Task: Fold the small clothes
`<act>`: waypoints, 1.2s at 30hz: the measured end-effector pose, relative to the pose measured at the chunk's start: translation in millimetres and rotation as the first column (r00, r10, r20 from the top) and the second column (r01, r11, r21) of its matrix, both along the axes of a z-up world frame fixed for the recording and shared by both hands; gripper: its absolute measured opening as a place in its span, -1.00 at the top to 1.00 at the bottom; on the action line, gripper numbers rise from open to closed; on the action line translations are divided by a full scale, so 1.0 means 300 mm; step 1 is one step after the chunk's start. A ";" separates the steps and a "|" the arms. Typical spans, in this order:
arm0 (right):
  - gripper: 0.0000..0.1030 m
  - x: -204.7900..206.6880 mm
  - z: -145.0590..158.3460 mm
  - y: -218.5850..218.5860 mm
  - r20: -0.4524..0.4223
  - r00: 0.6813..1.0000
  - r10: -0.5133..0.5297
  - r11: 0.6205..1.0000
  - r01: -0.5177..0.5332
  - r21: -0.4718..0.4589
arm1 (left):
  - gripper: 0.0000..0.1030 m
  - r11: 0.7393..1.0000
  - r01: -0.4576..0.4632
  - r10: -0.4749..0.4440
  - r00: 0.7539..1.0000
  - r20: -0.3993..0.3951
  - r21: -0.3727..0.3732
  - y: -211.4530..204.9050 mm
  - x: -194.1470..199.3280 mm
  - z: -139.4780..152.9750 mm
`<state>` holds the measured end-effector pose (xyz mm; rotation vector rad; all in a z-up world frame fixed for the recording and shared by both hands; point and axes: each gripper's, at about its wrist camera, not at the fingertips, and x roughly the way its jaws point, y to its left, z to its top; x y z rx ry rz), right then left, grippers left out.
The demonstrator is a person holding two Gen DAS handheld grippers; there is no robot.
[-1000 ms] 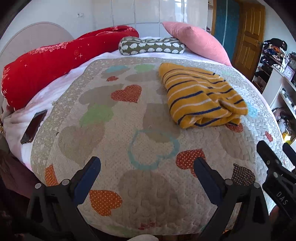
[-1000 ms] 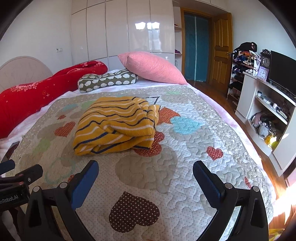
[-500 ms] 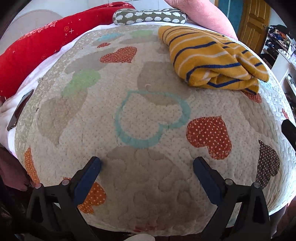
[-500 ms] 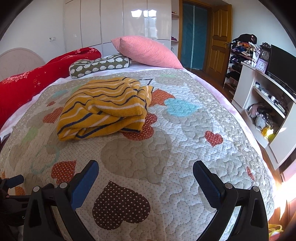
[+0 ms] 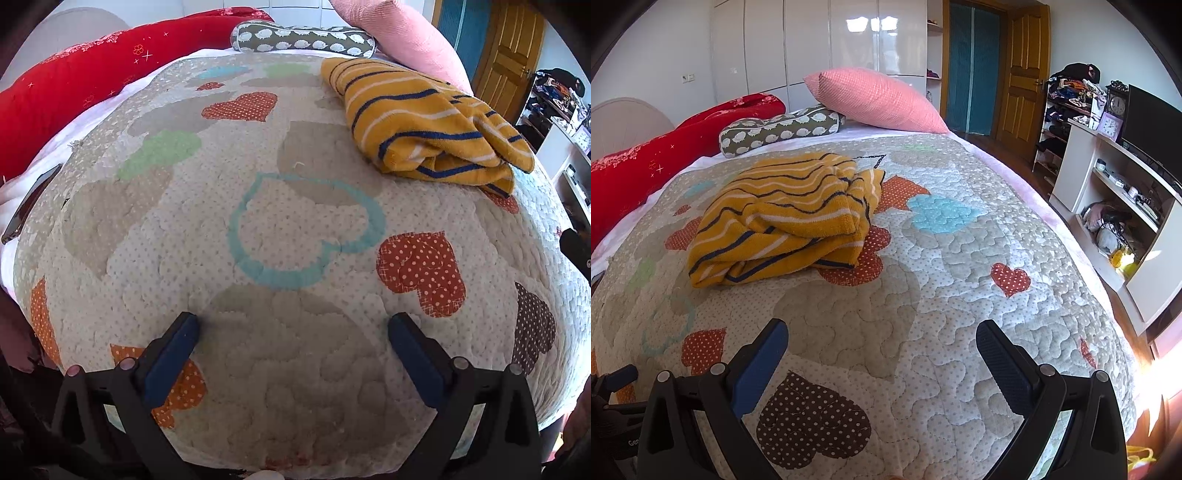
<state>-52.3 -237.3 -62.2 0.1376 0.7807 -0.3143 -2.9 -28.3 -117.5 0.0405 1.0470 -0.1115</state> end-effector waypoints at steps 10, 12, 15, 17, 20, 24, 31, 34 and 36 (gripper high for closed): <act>-0.99 0.020 -0.023 -0.064 -0.015 1.000 -0.011 0.998 0.012 0.063 | -1.00 1.000 -0.003 0.002 1.000 0.023 0.020 -0.011 0.000 0.002; -0.99 0.026 -0.004 -0.105 0.019 1.000 -0.010 0.993 0.007 0.120 | -1.00 1.000 -0.001 0.000 1.000 0.025 0.020 -0.010 0.000 0.001; -0.98 0.058 0.025 -0.187 0.083 0.997 -0.001 0.962 -0.022 0.271 | -1.00 1.000 -0.002 0.002 0.999 0.033 0.021 -0.010 -0.002 0.001; -0.86 0.111 0.040 -0.238 0.107 0.994 0.020 0.928 -0.058 0.368 | -1.00 1.000 -0.004 0.003 0.999 0.032 0.020 -0.010 -0.002 0.000; -0.65 0.222 0.045 -0.281 0.125 0.989 0.076 0.874 -0.127 0.469 | -1.00 1.000 -0.006 0.006 1.000 0.031 0.020 -0.011 -0.005 -0.001; -0.27 0.395 0.015 -0.286 0.081 0.991 0.108 0.854 -0.135 0.502 | -1.00 1.000 -0.013 0.013 0.999 0.038 0.021 -0.013 -0.011 0.000; 0.51 0.657 -0.102 -0.295 -0.017 0.994 0.112 0.809 -0.081 0.582 | -1.00 1.000 -0.016 0.015 0.999 0.037 0.015 -0.010 -0.012 0.002; 0.63 0.647 -0.073 -0.290 0.007 0.990 0.140 0.821 -0.120 0.558 | -1.00 1.000 -0.008 0.008 0.999 0.037 0.011 -0.009 -0.011 0.002; 0.81 0.614 -0.053 -0.309 0.010 0.993 0.119 0.844 -0.106 0.526 | -1.00 1.000 -0.007 0.007 0.999 0.039 0.006 -0.008 -0.010 0.001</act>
